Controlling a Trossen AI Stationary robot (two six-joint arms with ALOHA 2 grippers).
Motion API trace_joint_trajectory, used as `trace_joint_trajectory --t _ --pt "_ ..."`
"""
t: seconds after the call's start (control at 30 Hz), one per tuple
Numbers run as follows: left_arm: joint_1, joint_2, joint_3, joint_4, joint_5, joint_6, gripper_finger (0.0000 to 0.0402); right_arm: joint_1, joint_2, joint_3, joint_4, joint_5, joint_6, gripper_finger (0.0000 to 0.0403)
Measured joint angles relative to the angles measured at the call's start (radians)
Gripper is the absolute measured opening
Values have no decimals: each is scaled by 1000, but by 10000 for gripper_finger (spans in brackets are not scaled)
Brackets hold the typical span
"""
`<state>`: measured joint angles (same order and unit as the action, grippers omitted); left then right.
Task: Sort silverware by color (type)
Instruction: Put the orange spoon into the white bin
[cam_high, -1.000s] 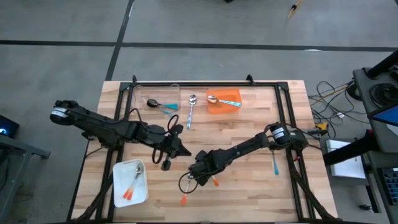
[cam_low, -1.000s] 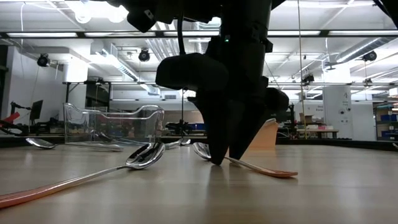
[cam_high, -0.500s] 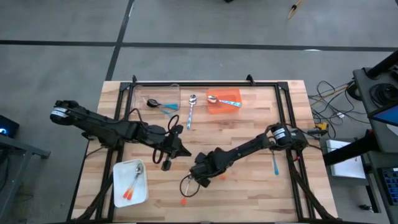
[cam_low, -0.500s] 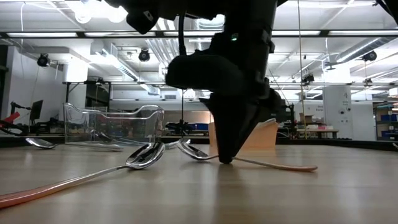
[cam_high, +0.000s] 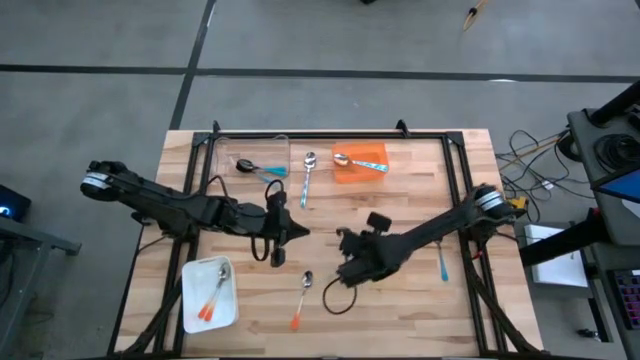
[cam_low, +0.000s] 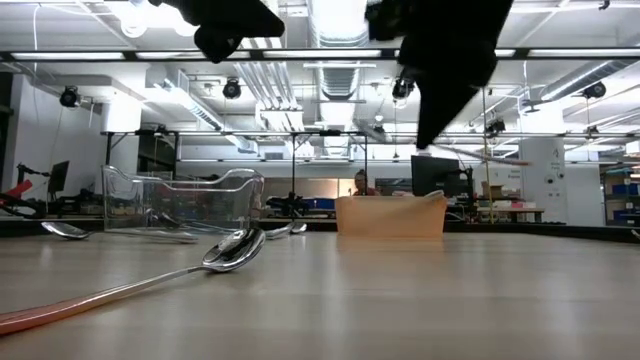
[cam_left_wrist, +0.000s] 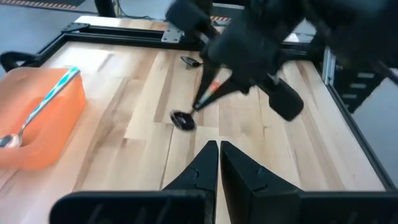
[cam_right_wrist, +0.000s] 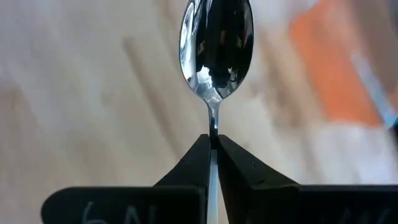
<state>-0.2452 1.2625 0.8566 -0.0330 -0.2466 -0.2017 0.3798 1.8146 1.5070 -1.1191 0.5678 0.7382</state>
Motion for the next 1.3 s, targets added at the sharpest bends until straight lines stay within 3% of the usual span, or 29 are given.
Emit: trace_joint_trajectory --t 0.13,0.27,0.4,0.5,0.63,0.83,1.13,1.3 --pt "-12 1 0 3 -67 -51 0 -1 -143 -161 238 152 -97 12" --pt "-47 1 -1 1 -161 -81 0 -2 -268 -349 687 249 -317 12" --pt "-90 1 -1 3 -246 -106 0 -16 -325 -529 1244 223 -594 12" --pt "-140 6 -2 19 -372 -112 0 -32 -319 -627 1671 162 -775 12" --pt "-222 35 -2 147 -505 -5 0 -40 -264 -681 2040 133 -961 12" --pt "-248 74 -2 327 -563 148 0 -40 -168 -661 2281 130 -1120 12" --pt "-244 72 13 340 -617 218 2 -40 -57 -558 2280 208 -1145 12" --pt "-243 72 13 339 -619 210 35 -40 -47 -527 2279 220 -1158 12"
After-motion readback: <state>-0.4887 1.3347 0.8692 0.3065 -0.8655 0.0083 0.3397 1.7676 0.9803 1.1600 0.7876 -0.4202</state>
